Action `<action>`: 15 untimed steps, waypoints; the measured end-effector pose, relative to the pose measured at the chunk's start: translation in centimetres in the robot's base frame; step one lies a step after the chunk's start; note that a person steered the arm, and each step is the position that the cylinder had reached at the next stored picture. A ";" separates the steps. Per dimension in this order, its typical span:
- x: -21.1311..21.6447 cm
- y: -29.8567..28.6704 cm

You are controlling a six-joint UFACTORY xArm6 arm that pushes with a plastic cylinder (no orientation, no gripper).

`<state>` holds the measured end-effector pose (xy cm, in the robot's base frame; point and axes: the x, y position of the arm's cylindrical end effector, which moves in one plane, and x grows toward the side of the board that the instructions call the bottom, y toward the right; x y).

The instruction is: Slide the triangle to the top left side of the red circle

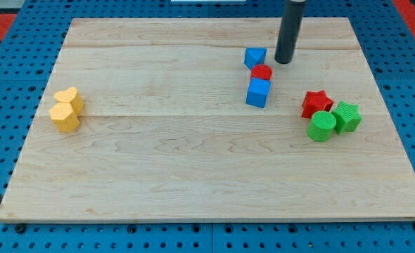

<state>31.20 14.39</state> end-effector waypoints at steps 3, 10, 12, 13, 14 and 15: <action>-0.6 -7.2; -1.1 -12.3; -2.7 -17.1; -1.5 -22.2; 1.6 -23.4; 3.3 -22.9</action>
<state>34.45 -8.49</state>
